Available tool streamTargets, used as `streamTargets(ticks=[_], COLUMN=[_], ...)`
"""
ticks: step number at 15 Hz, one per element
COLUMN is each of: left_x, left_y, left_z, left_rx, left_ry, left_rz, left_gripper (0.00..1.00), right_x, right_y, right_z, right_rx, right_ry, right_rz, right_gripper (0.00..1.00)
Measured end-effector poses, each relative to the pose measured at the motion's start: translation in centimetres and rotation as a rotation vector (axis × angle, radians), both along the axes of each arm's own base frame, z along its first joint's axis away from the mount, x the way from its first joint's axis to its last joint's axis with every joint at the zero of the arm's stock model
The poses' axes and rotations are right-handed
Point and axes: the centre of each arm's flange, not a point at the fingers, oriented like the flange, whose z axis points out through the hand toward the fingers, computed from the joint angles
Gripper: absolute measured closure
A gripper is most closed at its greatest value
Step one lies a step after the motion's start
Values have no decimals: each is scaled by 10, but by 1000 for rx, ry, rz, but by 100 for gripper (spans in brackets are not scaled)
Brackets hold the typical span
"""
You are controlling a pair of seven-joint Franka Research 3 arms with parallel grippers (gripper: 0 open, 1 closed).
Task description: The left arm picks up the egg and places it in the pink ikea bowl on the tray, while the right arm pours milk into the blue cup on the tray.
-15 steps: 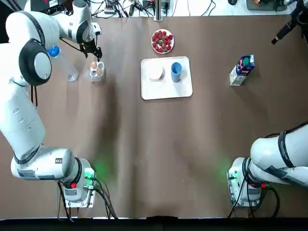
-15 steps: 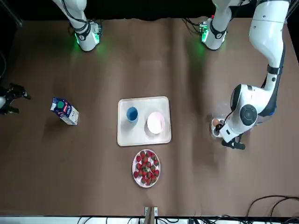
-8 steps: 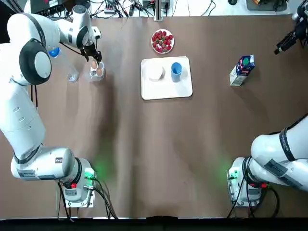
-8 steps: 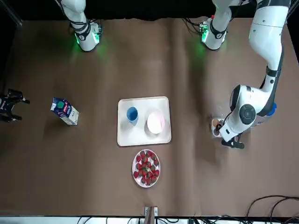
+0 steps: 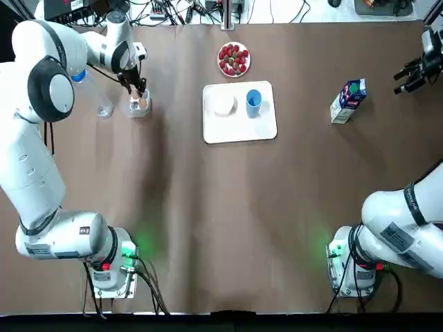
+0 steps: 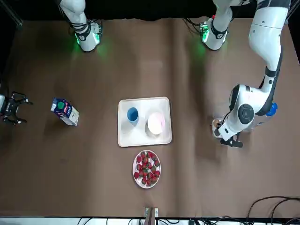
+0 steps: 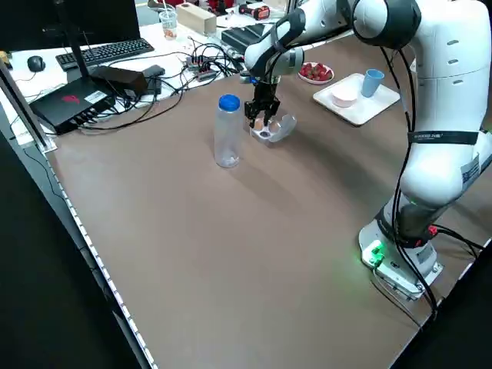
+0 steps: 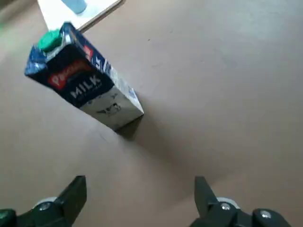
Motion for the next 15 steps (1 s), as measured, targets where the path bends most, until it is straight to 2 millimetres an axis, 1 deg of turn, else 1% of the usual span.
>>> streamTargets(ticks=[1,2,5,7,9,11,13,14,15], left_x=[0,0,0,0,-1,-2,-2,-2,-2], left_y=[-1,-1,-1,-1,-1,0,0,0,0], left_z=[1,1,1,1,0,0,1,1,1], left_rx=[0,0,0,0,0,1,1,1,1], left_ry=[-1,-2,-3,-1,1,2,2,1,1], left_rz=[0,0,0,1,1,2,2,2,2], left_gripper=[39,43,44,44,44,45,47,51,52], right_x=[-3,-5,-6,-5,2,8,10,8,6], right_y=[-3,-2,5,17,37,51,58,61,64], right_z=[-22,-33,-62,-78,-89,-98,-105,-107,-111], right_rx=[36,65,136,193,250,277,302,325,348], right_ry=[-30,-45,-83,-78,-73,-77,-104,-106,-107], right_rz=[48,75,117,149,176,202,230,238,250], right_gripper=[0,0,0,0,0,0,0,0,0])
